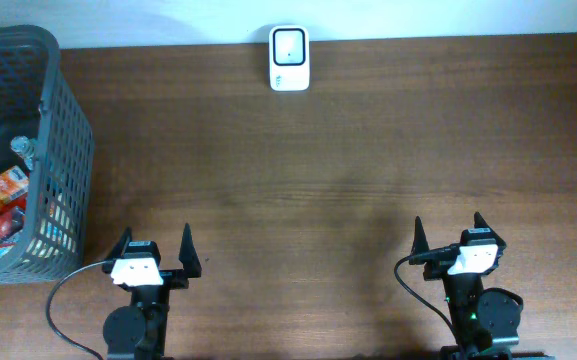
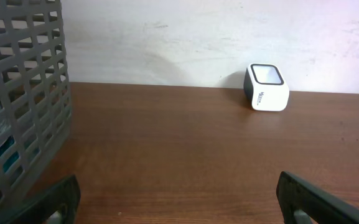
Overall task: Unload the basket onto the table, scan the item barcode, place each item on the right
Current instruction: 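Raise the left gripper and swing it toward the grey basket, then reach into the basket and grasp the blue Listerine bottle with left gripper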
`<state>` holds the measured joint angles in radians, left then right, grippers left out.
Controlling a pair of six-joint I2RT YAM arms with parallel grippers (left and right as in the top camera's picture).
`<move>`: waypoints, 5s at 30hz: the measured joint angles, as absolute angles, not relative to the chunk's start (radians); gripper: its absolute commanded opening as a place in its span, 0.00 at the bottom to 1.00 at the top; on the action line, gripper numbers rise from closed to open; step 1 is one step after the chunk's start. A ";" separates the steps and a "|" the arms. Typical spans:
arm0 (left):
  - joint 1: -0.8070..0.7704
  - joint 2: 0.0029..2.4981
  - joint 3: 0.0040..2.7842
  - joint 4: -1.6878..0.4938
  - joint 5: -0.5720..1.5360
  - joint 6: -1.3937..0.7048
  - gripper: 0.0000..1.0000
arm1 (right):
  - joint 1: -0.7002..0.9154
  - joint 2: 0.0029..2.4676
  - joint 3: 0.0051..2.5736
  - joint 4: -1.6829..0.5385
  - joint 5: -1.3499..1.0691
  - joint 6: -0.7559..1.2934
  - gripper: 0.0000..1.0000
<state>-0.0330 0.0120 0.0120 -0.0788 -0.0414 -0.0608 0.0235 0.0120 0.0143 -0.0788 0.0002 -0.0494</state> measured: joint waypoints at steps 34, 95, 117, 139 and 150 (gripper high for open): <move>-0.033 0.012 0.012 -0.079 -0.041 -0.061 0.99 | 0.023 0.012 0.014 -0.079 0.000 -0.049 0.98; -0.032 0.698 1.161 -0.648 0.374 -0.068 0.99 | 0.023 0.012 0.014 -0.080 0.000 -0.049 0.98; 0.181 1.621 2.201 -1.065 -0.249 -0.153 0.99 | 0.023 0.012 0.014 -0.079 0.001 -0.049 0.98; 0.590 1.956 2.209 -1.214 -0.016 -0.059 0.99 | 0.023 0.012 0.014 -0.079 0.001 -0.049 0.98; 0.586 2.116 2.209 -1.332 0.123 0.042 0.98 | 0.023 0.012 0.014 -0.079 0.001 -0.049 0.98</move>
